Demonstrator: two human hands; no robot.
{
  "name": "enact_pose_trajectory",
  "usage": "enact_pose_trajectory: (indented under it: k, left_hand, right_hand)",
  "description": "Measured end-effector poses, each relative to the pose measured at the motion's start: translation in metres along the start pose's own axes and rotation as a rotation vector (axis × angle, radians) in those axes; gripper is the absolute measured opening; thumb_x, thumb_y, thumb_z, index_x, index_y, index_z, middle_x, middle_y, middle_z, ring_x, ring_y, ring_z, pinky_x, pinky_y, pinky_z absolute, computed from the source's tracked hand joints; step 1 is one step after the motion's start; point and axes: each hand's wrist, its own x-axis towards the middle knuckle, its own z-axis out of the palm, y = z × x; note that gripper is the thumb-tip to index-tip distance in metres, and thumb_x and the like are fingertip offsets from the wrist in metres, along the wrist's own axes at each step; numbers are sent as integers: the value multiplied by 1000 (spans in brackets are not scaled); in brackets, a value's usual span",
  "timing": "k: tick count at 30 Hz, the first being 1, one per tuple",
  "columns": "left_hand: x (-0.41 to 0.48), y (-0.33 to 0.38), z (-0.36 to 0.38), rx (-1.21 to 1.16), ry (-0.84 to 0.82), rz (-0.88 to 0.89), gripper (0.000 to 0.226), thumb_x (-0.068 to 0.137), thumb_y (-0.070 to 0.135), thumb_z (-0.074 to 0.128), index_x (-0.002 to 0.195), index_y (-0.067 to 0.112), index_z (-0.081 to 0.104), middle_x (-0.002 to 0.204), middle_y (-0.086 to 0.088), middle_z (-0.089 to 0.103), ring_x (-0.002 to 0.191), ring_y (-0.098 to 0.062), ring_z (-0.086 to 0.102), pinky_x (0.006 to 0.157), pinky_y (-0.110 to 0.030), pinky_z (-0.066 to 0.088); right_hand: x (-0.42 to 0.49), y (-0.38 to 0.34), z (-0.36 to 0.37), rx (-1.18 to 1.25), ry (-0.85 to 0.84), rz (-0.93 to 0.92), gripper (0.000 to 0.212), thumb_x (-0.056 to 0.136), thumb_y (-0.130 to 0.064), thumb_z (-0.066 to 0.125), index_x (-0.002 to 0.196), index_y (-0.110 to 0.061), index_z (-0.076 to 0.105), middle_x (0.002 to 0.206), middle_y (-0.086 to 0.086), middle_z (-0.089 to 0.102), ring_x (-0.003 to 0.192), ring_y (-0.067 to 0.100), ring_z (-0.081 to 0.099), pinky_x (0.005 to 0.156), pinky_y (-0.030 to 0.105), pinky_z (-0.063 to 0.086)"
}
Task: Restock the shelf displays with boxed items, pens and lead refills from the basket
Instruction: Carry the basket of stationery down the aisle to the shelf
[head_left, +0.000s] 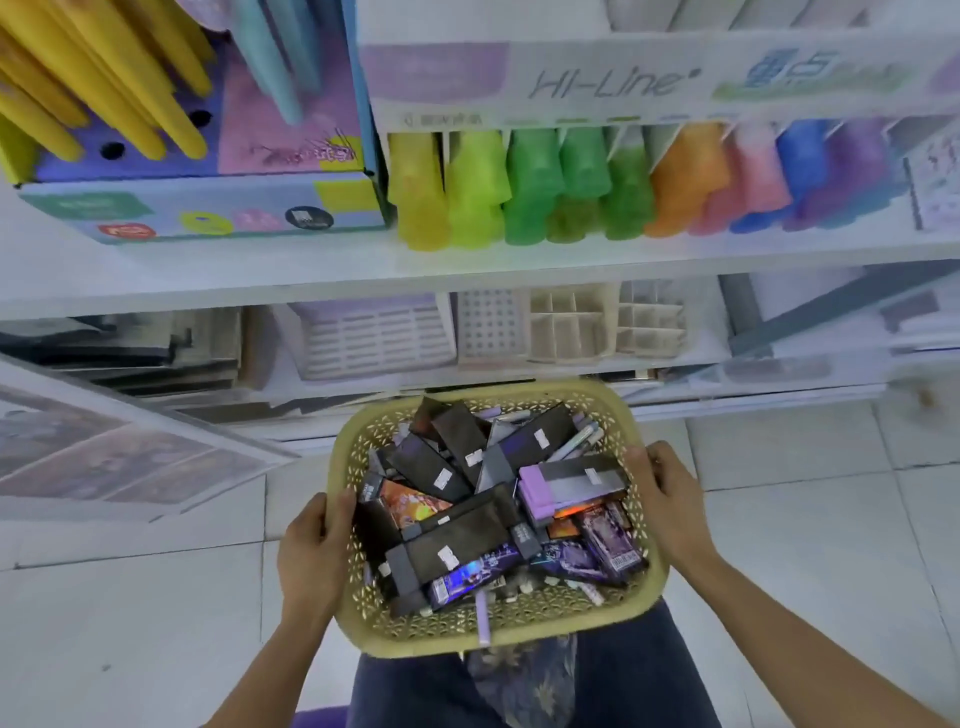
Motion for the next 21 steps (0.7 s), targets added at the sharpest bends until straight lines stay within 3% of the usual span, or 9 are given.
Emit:
enact_pose_trajectory:
  k: [3,7,11,15,17,21]
  left_hand:
    - [16,-28,44,48,17,-7,49,86,52,46,64,8,46,55,-7,50,54,-23,47,52,-34,34]
    - [41,-76,110,90,-16,-55,48,97,44,51,70,5,51,60,-12,56,61,-32,54,55,-36,39]
    - [79,-121,174,135,-108,-117,48,98,45,44,75,4,53,65,-14,60,65,-33,57,58,-35,38]
    - [122,-176,240,202,-189,-154,45,101,39,41,80,1,53,70,-18,60,71,-35,58,60,-35,37]
    - [141,-204,273,214,-186,-164,43,101,37,43,79,1,52,71,-19,59,73,-36,58,60,-37,36]
    - [168,-251,334,237,-101,-199,40,101,35,43,79,3,50,70,-17,57,71,-35,55,59,-37,35]
  right_hand:
    - [24,43,16,-8,-32,11,32,100,-37,47,79,-13,48,61,-1,58,50,-1,50,50,23,40]
    - [62,107,37,-58,-60,32,33,100,-40,45,78,-15,46,62,-1,58,52,1,51,53,30,40]
    - [110,170,66,-153,-140,61,37,100,-42,40,84,-10,47,66,4,59,60,15,56,55,33,40]
    - [163,242,107,-325,-252,97,34,102,-43,36,91,-11,46,73,2,59,66,17,58,55,30,39]
    - [187,279,131,-392,-280,107,31,103,-42,36,90,-14,43,73,-1,57,65,15,56,52,26,36]
    - [224,340,180,-444,-237,117,27,103,-39,36,91,-16,42,79,5,60,70,22,56,58,33,37]
